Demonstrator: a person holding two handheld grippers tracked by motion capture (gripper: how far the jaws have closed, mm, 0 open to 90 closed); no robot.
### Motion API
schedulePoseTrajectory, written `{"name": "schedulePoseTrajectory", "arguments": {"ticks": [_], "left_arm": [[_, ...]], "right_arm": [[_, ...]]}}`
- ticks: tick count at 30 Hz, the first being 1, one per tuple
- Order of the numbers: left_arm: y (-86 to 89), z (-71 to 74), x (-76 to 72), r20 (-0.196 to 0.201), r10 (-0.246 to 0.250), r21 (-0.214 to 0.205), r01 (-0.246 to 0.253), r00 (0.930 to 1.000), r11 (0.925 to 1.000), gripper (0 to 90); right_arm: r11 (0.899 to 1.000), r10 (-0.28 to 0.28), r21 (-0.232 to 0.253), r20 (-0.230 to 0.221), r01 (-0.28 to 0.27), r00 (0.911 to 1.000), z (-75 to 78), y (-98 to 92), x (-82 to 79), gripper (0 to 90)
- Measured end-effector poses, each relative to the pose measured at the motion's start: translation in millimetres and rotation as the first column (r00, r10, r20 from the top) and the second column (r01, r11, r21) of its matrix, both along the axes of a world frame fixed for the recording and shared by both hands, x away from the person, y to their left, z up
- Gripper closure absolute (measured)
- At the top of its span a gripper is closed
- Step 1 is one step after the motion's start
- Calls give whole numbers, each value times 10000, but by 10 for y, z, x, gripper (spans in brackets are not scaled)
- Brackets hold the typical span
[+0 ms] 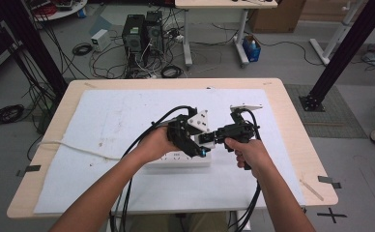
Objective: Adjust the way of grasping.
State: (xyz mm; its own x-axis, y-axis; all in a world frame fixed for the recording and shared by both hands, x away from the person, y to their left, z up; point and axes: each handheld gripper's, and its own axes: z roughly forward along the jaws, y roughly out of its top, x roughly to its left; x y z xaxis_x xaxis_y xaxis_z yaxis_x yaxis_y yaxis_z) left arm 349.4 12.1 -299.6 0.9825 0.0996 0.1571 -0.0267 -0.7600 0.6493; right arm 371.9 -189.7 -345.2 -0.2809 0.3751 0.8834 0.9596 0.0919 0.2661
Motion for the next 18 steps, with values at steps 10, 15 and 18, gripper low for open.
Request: {"name": "schedulePoseTrajectory", "arguments": {"ticks": [10,15,18], "left_arm": [[191,-13,39,-884,702,557,-655,9936,9963,224],[424,-72,115,-1629,1502,1093,-1334,9751,9850,197],[562,-86,137,-1636,1769,1606,-1508,9705,9754,197]], "right_arm": [[9877,-537,-1399,1135,695,9921,34,-185,-3,623],[9613,-538,-2537,2103,1077,9762,122,-351,-15,623],[9466,-251,-3060,2438,1015,9695,184,-402,-27,622]]}}
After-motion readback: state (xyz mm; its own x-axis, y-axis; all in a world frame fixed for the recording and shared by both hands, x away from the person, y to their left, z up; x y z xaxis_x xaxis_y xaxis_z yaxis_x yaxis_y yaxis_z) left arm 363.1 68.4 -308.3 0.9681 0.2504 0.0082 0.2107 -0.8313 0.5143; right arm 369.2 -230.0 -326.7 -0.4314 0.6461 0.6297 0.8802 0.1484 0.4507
